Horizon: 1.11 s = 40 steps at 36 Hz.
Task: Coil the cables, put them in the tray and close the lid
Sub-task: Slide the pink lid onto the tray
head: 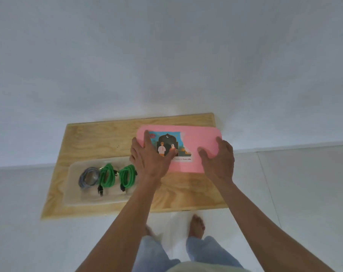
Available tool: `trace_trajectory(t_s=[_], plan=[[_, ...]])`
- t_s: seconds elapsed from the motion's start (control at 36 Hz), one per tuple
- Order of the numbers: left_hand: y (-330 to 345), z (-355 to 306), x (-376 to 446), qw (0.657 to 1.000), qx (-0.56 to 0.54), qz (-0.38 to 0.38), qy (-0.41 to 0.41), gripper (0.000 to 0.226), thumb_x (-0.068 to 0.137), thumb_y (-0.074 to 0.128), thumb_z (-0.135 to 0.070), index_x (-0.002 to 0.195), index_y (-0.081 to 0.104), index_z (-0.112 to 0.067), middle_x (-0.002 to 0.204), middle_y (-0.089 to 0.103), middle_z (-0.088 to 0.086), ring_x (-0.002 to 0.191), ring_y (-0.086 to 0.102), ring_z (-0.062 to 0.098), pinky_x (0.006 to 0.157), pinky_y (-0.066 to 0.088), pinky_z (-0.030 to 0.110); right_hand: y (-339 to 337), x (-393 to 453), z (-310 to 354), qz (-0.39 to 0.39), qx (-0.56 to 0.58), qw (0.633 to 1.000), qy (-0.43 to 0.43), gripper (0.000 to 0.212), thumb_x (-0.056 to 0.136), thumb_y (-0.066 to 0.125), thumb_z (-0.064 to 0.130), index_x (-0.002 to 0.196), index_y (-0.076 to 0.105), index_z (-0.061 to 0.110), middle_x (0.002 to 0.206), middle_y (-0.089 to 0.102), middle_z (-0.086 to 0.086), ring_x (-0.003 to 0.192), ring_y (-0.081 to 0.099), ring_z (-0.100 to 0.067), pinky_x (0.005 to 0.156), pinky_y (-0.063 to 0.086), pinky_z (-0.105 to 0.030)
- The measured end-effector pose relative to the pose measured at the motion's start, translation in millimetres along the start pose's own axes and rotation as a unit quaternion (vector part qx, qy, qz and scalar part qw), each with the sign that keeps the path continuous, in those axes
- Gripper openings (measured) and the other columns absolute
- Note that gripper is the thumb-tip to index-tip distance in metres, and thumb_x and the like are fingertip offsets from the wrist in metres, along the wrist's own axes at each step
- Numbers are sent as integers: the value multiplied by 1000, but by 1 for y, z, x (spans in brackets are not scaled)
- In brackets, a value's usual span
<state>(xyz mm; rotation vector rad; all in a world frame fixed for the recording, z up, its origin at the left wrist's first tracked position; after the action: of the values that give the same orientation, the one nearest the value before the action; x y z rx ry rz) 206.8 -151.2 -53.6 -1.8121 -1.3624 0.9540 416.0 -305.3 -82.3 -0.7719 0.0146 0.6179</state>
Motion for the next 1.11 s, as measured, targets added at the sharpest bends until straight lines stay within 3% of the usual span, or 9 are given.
trace_trajectory(t_s=[0.25, 0.42, 0.67, 1.11], plan=[[-97, 100, 24, 998, 0, -45, -33, 111, 66, 74, -71, 153, 19, -27, 158, 21, 18, 145, 23, 40, 114, 22, 56, 84, -53, 97, 47, -5, 997, -64, 77, 86, 69, 42, 149, 35, 14, 154, 31, -5, 138, 36, -26, 109, 39, -40], [-130, 176, 32, 997, -7, -38, -60, 110, 66, 76, -68, 153, 22, -26, 157, 21, 19, 144, 23, 40, 114, 23, 57, 146, -100, 125, 84, -15, 994, -67, 78, 87, 67, 42, 151, 31, 17, 156, 26, -3, 141, 31, -25, 112, 38, -41], [-110, 250, 29, 996, -15, 34, -78, 111, 67, 75, -68, 155, 20, -27, 160, 16, 18, 147, 18, 38, 116, 21, 55, 196, -150, 106, 92, -72, 993, -20, 79, 88, 66, 41, 152, 29, 16, 160, 23, -7, 148, 19, -24, 117, 28, -38], [-83, 273, 28, 995, -14, 71, -69, 106, 71, 75, -65, 152, 20, -24, 158, 17, 20, 143, 22, 42, 112, 26, 57, 218, -159, 83, 105, -119, 987, -2, 78, 91, 62, 39, 155, 20, 20, 163, 15, -6, 148, 19, -27, 116, 29, -42]])
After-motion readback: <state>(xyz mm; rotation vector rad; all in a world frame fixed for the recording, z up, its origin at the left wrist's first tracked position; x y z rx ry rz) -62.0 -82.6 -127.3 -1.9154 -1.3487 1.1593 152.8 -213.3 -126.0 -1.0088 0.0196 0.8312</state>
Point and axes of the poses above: each hand's wrist, its own x-axis towards the middle knuckle, its own y-axis out of the palm, z = x × y, the point moved 10 cm from there along x, towards the middle knuckle
